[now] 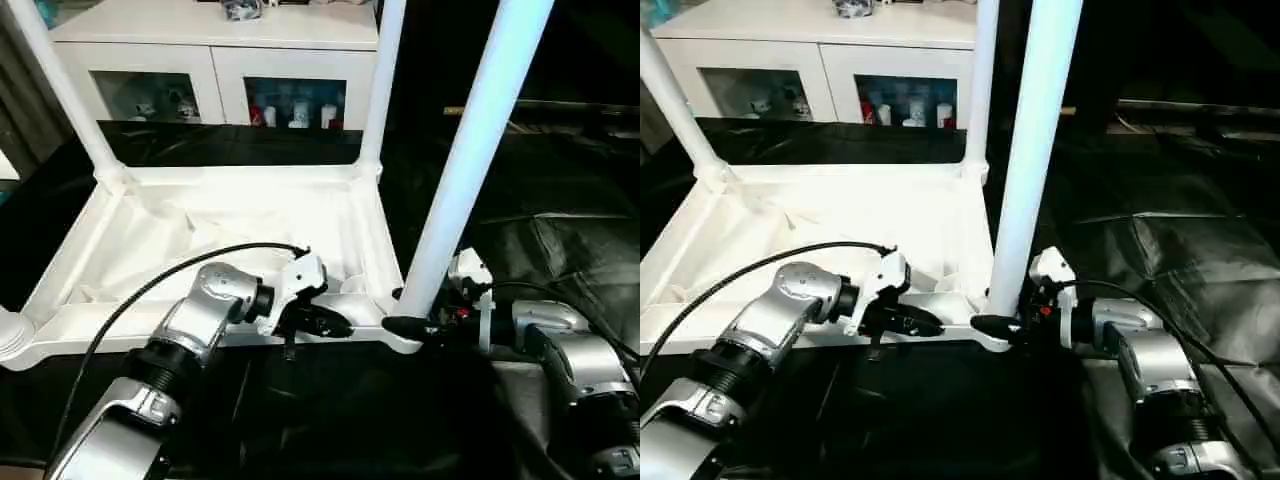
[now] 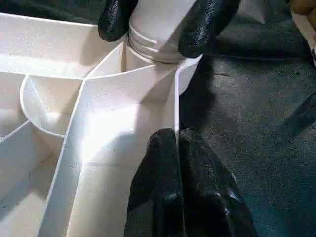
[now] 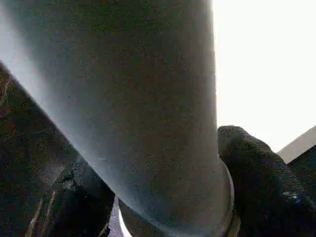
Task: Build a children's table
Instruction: Rotate leg to tighten
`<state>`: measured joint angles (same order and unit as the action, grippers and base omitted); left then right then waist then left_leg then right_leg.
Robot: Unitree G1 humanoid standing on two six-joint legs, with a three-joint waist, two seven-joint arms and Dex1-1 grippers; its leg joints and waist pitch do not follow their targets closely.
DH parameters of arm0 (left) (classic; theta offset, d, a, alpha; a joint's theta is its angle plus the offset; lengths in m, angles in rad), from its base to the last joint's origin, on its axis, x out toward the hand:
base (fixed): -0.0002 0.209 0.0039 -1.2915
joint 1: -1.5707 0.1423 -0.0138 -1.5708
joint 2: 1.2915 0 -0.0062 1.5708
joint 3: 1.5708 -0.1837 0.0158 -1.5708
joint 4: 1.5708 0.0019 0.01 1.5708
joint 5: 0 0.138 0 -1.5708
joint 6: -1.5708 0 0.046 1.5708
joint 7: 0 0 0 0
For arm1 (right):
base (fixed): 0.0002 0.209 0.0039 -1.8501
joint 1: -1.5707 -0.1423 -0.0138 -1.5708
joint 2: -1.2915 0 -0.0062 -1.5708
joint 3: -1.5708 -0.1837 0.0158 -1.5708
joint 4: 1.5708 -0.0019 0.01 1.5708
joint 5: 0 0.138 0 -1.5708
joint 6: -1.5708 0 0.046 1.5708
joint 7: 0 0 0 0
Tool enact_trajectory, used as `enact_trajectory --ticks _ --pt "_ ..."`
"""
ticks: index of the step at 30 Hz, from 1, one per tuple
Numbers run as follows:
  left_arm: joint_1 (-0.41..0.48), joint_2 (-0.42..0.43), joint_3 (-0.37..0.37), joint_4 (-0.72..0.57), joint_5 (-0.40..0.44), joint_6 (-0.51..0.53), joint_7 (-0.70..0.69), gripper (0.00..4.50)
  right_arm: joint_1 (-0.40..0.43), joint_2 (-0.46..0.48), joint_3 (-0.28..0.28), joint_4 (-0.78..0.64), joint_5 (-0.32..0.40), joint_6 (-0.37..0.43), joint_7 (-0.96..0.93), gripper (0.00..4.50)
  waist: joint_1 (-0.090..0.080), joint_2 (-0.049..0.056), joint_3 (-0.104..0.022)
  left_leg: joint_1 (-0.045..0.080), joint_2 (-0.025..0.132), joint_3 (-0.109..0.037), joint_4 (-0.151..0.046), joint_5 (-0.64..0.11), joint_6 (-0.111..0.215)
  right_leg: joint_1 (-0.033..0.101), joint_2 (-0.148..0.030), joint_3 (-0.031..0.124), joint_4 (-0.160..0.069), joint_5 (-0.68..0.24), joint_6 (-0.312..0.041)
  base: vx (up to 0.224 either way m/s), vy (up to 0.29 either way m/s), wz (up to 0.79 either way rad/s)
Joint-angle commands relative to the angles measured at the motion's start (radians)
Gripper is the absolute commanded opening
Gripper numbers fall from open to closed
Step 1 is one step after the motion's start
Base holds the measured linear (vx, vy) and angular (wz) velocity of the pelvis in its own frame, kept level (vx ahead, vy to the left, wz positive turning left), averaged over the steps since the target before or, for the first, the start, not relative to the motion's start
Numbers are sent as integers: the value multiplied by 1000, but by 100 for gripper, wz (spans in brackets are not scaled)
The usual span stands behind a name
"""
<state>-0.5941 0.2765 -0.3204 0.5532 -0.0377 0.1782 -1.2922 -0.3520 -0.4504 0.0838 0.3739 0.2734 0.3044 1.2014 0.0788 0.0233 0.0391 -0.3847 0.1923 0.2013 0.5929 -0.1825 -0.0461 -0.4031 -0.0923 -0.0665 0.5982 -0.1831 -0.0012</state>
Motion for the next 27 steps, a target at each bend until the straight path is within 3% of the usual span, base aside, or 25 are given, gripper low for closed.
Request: enact_trajectory --ticks 1,3,5,6,7,8,9,10,12,14,15,17,20,23,27 --pt "-13 -25 17 -31 -14 7 56 0 15 32 20 -23 1 6 -15 278 0 -15 -61 20 45 -16 -64 -147 83 49 -58 40 -58 -122 -264 0 0 0" --pt "-20 -42 26 -16 -6 11 99 0 16 53 15 -7 -17 -2 -76 271 -1 -17 -61 21 46 -16 -65 -147 80 47 -58 41 -60 -129 -261 0 0 0" --pt "-63 -104 57 72 36 8 287 0 -4 143 -26 98 -82 -48 -350 268 -4 -17 -58 21 44 -16 -66 -165 67 43 -58 41 -65 -169 -251 0 0 0" --pt "-79 -128 69 105 49 9 357 0 -13 176 -47 133 -97 -54 -445 267 -13 -15 -54 23 40 -15 -69 -190 40 36 -58 42 -73 -216 -241 0 0 0" --pt "-94 -154 81 131 52 11 413 0 -18 207 -65 155 -97 -57 -512 266 -18 -17 -54 29 38 -22 -74 -233 8 39 -60 39 -79 -293 -221 0 0 0" --pt "-106 -177 89 152 54 8 463 0 -22 233 -78 171 -102 -58 -572 265 -22 -20 -53 28 37 -23 -75 -253 1 42 -59 38 -85 -333 -200 0 0 0" --pt "-113 -190 93 163 55 6 493 0 -24 250 -85 180 -106 -58 -610 264 -24 -19 -52 28 37 -22 -75 -256 3 40 -59 40 -87 -339 -193 0 0 0" --pt "-119 -208 96 173 55 5 518 0 -31 270 -90 197 -118 -58 -668 264 -27 -10 -53 29 39 -24 -77 -266 3 38 -57 41 -89 -329 -190 0 0 0" --pt "-125 -235 93 181 58 -5 554 0 -41 299 -86 218 -138 -68 -720 264 -32 -13 -56 24 37 -25 -78 -260 9 42 -56 40 -86 -293 -189 0 0 0" --pt "-126 -246 86 183 61 -13 560 0 -45 312 -78 221 -141 -73 -722 264 -33 -15 -56 23 36 -23 -76 -252 22 44 -56 40 -86 -275 -192 0 0 0" --pt "-127 -261 81 188 67 -27 557 0 -53 339 -73 222 -138 -86 -707 264 -35 -7 -56 23 35 -23 -76 -254 27 42 -56 40 -88 -266 -194 0 0 0" --pt "-127 -267 75 192 73 -43 545 0 -58 353 -71 220 -130 -98 -683 264 -36 -10 -56 20 35 -23 -76 -253 34 45 -56 39 -86 -265 -195 0 0 0" --pt "-126 -265 65 196 73 -69 525 0 -63 356 -73 205 -97 -100 -644 333 -38 -8 -55 22 36 -24 -76 -265 38 43 -56 39 -90 -288 -192 0 0 0" --pt "-105 -230 47 165 61 -91 436 0 -52 294 -49 165 -74 -98 -530 354 -38 -9 -56 20 37 -25 -78 -268 41 46 -56 39 -88 -285 -193 0 0 0" --pt "-83 -186 30 130 46 -98 331 0 -28 203 -3 124 -80 -100 -385 376 -32 -10 -59 17 39 -23 -73 -228 65 50 -57 39 -79 -208 -214 0 0 0"
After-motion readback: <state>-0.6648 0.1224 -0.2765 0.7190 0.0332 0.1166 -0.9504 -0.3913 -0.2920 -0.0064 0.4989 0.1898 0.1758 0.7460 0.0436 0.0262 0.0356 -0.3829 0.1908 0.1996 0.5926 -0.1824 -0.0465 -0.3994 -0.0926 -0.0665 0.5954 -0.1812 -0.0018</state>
